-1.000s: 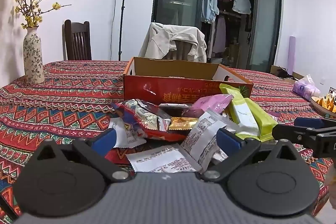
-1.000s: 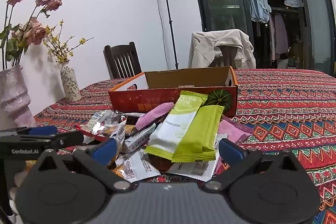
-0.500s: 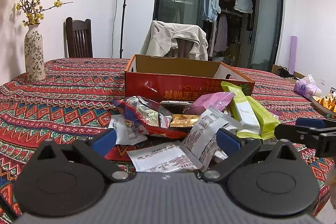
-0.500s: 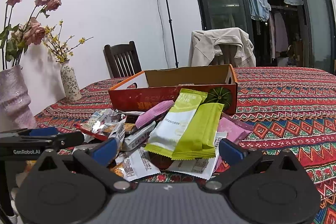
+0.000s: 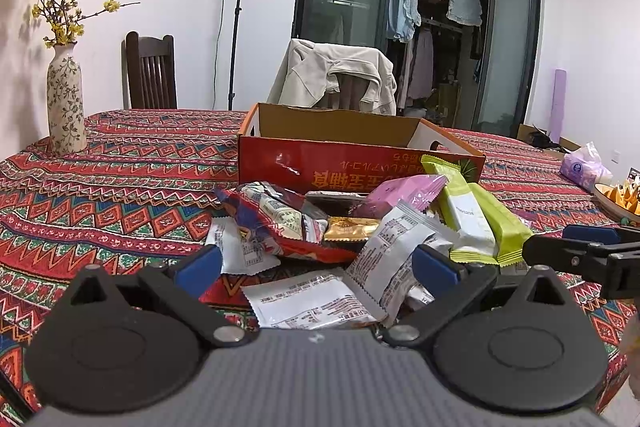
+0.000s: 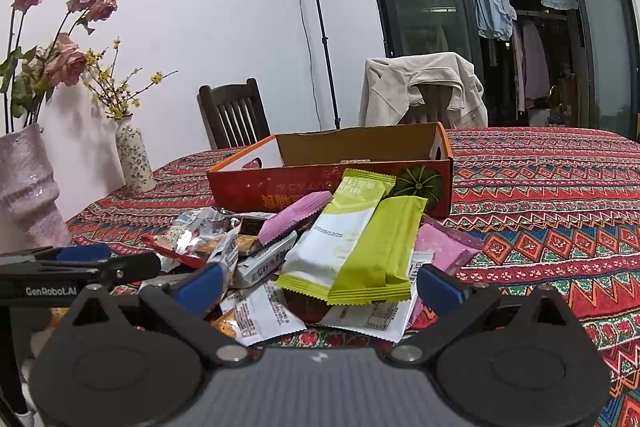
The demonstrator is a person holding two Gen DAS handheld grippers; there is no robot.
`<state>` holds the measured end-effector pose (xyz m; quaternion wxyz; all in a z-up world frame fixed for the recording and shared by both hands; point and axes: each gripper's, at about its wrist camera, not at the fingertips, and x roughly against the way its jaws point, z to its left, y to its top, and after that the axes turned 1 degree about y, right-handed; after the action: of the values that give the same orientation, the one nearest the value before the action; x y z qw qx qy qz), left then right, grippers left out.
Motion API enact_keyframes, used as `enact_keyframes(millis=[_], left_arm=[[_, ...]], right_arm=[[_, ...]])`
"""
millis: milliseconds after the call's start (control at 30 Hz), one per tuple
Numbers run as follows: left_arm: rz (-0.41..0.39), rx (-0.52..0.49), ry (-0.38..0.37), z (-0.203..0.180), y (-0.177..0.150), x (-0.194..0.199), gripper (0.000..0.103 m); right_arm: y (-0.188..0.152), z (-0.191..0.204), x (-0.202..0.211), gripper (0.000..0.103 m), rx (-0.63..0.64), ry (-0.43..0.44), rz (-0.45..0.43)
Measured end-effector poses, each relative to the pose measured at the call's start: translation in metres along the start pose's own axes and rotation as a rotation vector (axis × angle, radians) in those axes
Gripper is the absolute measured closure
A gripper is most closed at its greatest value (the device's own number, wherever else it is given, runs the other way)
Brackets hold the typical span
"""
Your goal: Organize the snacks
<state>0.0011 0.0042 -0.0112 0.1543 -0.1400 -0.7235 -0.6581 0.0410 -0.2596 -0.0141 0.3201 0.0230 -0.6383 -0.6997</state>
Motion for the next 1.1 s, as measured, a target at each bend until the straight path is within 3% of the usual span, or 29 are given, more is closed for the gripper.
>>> enact_keyframes(millis=[1100], left_arm=[[-0.004, 0.002, 0.007, 0.001, -0.0022, 0.0043, 0.0]], right_arm=[[-0.0019, 0.0, 0.0007, 0.0, 0.0, -0.008, 0.003]])
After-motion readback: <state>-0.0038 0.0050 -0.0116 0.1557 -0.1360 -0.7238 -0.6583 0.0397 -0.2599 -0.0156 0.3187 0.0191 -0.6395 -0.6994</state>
